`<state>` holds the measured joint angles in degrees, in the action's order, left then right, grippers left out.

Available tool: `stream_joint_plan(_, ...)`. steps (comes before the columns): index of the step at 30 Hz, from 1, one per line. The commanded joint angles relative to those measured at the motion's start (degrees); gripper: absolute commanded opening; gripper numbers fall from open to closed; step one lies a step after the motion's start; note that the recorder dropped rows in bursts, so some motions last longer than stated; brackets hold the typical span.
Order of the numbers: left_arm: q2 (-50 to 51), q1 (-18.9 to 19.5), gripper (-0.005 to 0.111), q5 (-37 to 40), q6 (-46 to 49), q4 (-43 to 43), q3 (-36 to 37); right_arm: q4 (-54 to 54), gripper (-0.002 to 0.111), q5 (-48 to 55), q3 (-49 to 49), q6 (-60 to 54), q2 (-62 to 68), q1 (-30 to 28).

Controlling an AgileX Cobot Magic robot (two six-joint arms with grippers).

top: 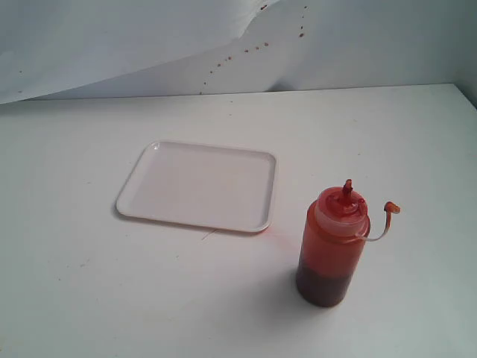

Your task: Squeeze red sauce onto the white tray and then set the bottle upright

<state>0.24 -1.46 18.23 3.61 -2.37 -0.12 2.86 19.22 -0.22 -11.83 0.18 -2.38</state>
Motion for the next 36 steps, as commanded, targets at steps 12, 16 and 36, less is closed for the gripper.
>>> stream_joint_plan(12,-0.24,-0.46,0.000,-0.27,-0.17,-0.15,0.12,0.09,0.000,-0.06,0.22,0.05,-0.18,-0.44)
stream_joint_plan(16,-0.24,-0.46,0.000,-0.27,-0.17,-0.15,0.12,0.09,0.000,-0.06,0.22,0.05,-0.18,-0.44)
stream_joint_plan(36,-0.24,-0.46,0.000,-13.28,-0.57,4.50,0.12,0.09,0.000,-0.06,0.22,0.05,-0.18,-0.44)
